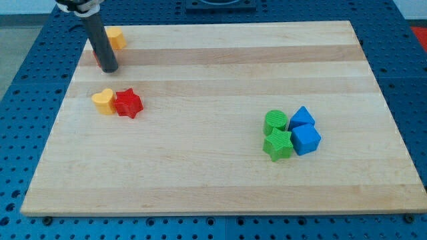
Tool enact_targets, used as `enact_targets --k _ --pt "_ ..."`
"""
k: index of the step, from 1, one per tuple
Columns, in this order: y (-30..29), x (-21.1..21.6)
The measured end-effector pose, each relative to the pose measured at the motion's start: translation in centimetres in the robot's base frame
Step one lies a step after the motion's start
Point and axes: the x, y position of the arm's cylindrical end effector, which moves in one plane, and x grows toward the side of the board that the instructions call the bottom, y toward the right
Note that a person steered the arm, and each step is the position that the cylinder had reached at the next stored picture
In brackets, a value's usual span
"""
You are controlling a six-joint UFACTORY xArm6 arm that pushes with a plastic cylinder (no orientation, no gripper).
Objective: Push the red circle a bit up
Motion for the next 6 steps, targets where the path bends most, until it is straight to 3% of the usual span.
enact_targets --k 2,5,6 --pt "-0.1 3.8" --pt "0.5 -3.0" --pt "0.5 -0.9"
